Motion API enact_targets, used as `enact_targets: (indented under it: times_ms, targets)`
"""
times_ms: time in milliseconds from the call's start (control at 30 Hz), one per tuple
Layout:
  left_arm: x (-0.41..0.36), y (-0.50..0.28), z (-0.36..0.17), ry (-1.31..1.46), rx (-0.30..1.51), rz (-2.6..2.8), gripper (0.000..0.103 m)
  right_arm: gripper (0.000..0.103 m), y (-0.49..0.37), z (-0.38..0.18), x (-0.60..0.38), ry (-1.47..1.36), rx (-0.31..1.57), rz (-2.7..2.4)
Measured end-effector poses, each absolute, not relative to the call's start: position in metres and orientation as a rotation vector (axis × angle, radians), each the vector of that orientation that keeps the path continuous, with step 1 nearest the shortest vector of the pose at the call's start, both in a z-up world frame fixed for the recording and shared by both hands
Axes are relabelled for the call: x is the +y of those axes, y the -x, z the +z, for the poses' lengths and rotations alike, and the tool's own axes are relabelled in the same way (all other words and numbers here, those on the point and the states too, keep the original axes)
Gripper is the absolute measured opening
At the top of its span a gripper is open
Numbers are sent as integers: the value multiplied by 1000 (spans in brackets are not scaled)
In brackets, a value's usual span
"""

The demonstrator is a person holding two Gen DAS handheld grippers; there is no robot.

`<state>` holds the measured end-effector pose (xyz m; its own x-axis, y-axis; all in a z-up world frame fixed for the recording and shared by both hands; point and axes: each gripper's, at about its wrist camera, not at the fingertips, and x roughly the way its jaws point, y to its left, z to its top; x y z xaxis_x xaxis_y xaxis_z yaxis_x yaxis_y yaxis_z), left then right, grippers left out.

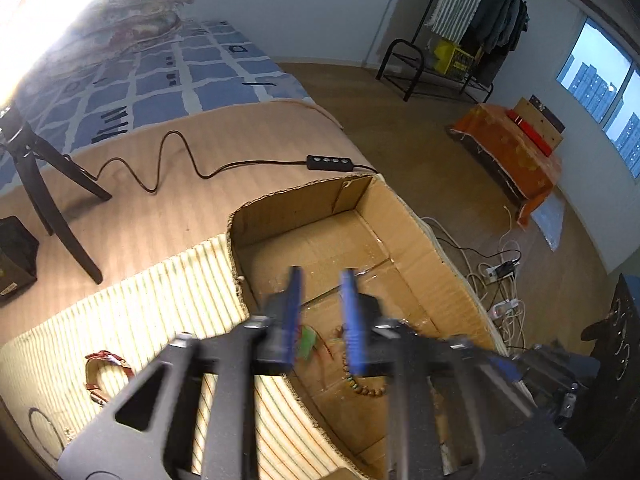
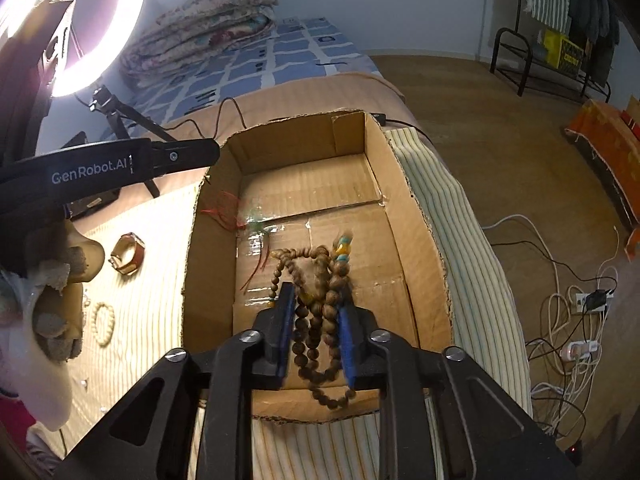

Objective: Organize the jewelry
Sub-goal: 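Carry the pendant and mala over the cardboard box and open both tools, then move both tools back over the cloth toward the bangle and watch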

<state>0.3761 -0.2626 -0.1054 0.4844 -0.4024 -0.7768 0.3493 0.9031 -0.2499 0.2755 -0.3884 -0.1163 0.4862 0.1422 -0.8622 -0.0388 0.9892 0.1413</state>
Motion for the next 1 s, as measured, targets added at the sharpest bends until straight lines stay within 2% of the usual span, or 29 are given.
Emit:
enact_targets:
  times_ms: [100,567,867,933,1000]
  targets:
    - [-257,-374,-102,79,956,-451,37,57,-273,-112,-390,-97,1041,59]
    - [-221,-351,-79,67,905,-399,37,58,-263,-95,-388,-81,995,59]
    - [-166,-319,-50,44,836,-353,37,58,-253,-74,-365,-56,947,83]
    - [-147,-309,-45,40,829,-345,43,60,-250,-71,-357,-51,941,105]
    - [-129,-300,-42,36,820,-327,55,67,-247,-68,-346,-40,935,137]
